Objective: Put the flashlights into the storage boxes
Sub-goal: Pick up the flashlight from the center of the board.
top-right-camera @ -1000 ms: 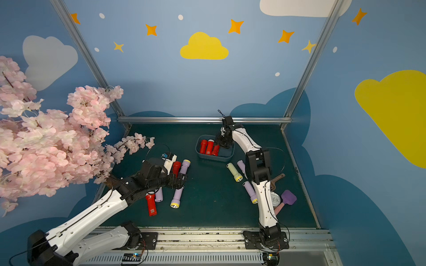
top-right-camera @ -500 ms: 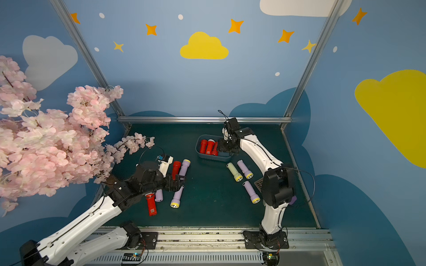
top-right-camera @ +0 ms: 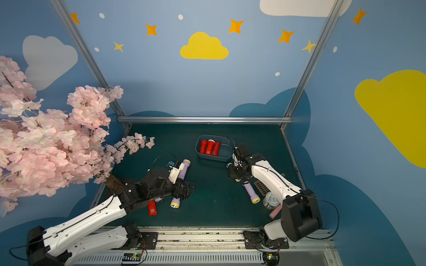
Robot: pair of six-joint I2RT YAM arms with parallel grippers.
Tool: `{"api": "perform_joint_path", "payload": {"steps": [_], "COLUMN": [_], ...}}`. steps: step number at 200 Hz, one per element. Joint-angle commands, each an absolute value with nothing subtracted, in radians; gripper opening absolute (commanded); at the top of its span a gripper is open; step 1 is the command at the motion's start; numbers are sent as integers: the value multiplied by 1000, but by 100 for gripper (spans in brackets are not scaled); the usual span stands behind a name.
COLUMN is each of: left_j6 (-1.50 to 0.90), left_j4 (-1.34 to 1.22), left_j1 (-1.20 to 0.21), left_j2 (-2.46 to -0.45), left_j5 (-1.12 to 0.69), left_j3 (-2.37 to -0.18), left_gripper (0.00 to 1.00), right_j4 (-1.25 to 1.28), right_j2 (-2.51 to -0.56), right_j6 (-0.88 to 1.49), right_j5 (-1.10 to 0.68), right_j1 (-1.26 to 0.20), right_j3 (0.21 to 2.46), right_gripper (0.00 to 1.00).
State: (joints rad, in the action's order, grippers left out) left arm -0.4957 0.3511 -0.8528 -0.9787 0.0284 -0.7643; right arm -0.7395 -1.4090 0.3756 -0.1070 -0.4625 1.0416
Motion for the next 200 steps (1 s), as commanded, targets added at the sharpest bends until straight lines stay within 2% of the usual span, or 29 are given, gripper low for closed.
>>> {"api": "perform_joint_path", "payload": {"steps": [1,44,92,159,200], "left_j6": [-512,-497,-501,-483,-447], "left_j4": [304,313,358,419,440], "left_j1": [-872,-968,-1008,-1008,-996], "left_j2": [-1034,-1118,-1107,-1005,-1009], "left_j5": [37,111,178,282,305], "left_j3": [-769,-854,-861,-820,-822], "left_gripper": [99,99,99,99,99], "right_j4": [-729,-731,-732,-725,-712], "right_j2": [-1342,-1304,-1344,-1500,-1611], "right_j6": [374,342,314,278,270], "right_j5": [-64,-40,-6,17,16], "right_j1": [-466,-444,-416,-396,-391], "right_j3": [1015,979,985,1055,1111], "right_gripper": [53,54,54,53,52]}}
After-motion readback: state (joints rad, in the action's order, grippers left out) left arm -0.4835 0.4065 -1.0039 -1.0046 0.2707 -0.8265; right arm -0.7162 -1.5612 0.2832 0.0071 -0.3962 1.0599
